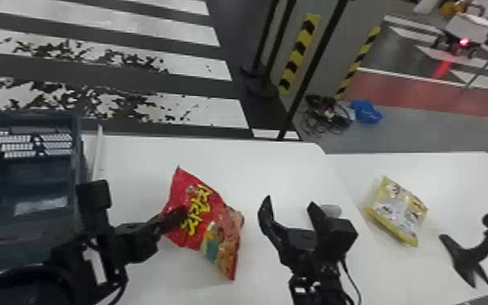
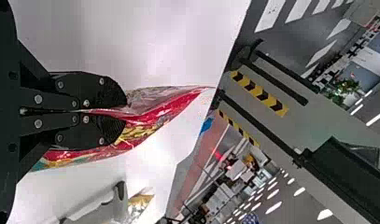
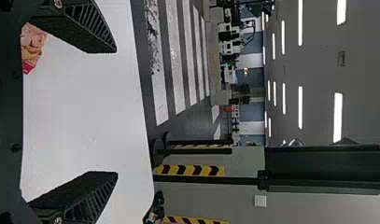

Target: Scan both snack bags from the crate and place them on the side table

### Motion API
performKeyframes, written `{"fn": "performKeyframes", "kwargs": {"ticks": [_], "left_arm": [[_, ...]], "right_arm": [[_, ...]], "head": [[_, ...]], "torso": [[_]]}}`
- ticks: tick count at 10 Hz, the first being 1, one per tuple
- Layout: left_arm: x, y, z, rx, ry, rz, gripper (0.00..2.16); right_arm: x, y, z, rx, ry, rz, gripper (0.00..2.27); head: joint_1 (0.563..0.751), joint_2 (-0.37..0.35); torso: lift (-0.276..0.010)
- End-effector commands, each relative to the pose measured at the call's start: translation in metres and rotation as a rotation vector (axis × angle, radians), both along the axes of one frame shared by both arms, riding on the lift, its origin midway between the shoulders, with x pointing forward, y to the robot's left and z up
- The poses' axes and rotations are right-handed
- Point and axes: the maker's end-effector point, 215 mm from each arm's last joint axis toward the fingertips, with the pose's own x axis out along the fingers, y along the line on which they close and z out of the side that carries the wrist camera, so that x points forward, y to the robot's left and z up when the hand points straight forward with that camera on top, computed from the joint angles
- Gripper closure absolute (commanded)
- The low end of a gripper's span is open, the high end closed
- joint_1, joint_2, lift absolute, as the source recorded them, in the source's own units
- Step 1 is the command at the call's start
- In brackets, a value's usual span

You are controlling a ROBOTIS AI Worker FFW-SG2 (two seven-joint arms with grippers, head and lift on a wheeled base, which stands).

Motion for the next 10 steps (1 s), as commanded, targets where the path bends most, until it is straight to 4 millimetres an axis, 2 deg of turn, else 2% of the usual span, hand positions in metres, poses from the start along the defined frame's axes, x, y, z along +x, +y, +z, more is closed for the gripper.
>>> {"fn": "performKeyframes", "kwargs": {"ticks": [1,2,3,4,5,7,10], "left_arm": [[-0.003,-0.009,-0.006,0.015,-0.005,-0.015,2.15],[-0.005,-0.015,-0.006,0.028,-0.013,-0.033,2.14],[-0.008,-0.023,-0.003,0.03,-0.021,-0.053,1.91],[-0.012,-0.031,-0.002,0.028,-0.027,-0.068,1.0],[-0.015,-0.036,0.001,0.032,-0.032,-0.078,0.0],[-0.013,-0.04,0.018,0.07,-0.095,-0.085,0.03],[0.002,-0.019,0.037,0.281,-0.246,-0.053,0.03]], "right_arm": [[0.001,0.001,0.001,0.003,-0.002,0.002,0.05],[0.002,0.002,0.001,0.005,-0.004,0.003,0.05],[0.003,0.002,0.002,0.004,-0.005,0.003,0.05],[0.003,0.003,0.002,0.006,-0.005,0.005,0.05],[0.003,0.002,0.002,0.009,-0.006,0.004,0.05],[0.002,0.002,0.002,0.006,-0.006,0.006,0.05],[0.002,0.001,0.004,0.005,-0.009,0.006,0.05]], "head": [[0.695,-0.35],[0.695,-0.35],[0.695,-0.35],[0.695,-0.35],[0.695,-0.35],[0.695,-0.35],[0.695,-0.35]], "torso": [[-0.095],[-0.095],[-0.095],[-0.095],[-0.095],[-0.095],[-0.095]]}}
